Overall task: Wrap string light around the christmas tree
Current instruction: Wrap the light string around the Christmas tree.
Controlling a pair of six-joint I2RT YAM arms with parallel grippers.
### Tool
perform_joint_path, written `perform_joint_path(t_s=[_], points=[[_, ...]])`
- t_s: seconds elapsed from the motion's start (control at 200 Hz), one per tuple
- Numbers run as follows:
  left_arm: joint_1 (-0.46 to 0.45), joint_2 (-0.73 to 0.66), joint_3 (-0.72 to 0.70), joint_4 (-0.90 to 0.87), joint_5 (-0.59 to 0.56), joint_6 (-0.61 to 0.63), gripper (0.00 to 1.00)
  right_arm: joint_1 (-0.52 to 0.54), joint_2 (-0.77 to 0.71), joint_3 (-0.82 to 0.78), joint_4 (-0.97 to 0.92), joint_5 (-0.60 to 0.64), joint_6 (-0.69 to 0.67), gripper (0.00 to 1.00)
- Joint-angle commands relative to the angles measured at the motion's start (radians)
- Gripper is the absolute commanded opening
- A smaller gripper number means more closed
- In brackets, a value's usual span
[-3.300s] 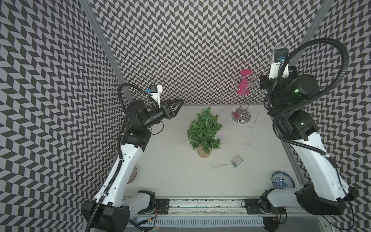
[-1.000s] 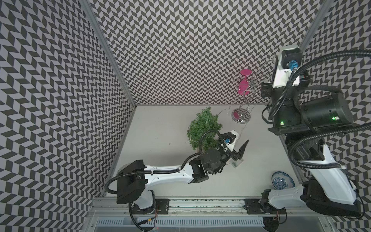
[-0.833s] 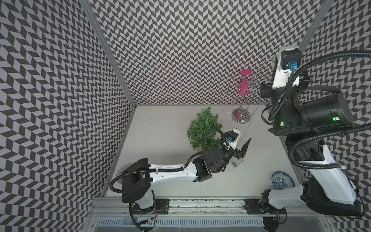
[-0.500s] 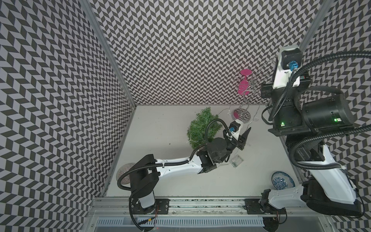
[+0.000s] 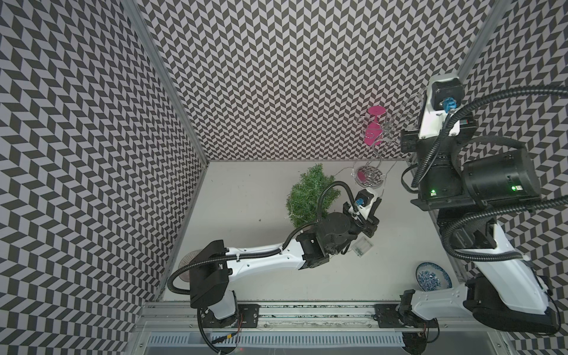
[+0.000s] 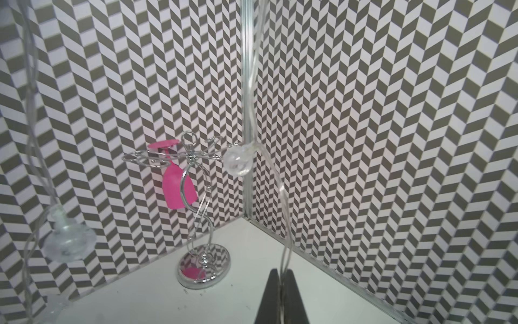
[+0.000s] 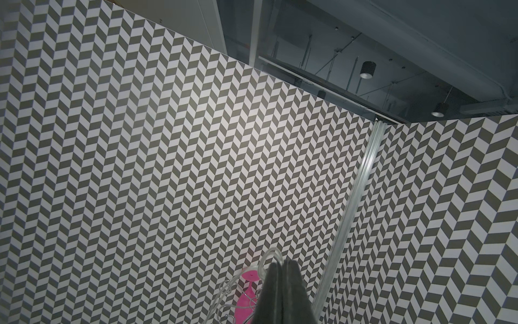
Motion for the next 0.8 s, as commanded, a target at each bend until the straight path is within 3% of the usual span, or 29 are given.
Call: perform_joint_path(t_s=[0.0,0.295,0.566,0.796], points=[[-0.03,-0.106,0.033,-0.079,-0.044,0.055,0.0,0.005,-0.031,-0.019,0.069,0.013,-0.012,0.0],[-0.044,-0.263,-0.01,-0.208,-0.073,0.037,0.0,0.006,-0.038,-0.018,0.052,0.032,-0.004,0.0],[-0.054,-0.555,-0.02,-0.54,-0.193,0.054,0.0,0.007,-0.122,-0.132,-0.079,0.101,0.192,0.0],[-0.054,-0.686,-0.002,-0.61,-0.272,0.11,0.0,0.05,-0.168,-0.204,-0.241,0.128,0.372,0.0]])
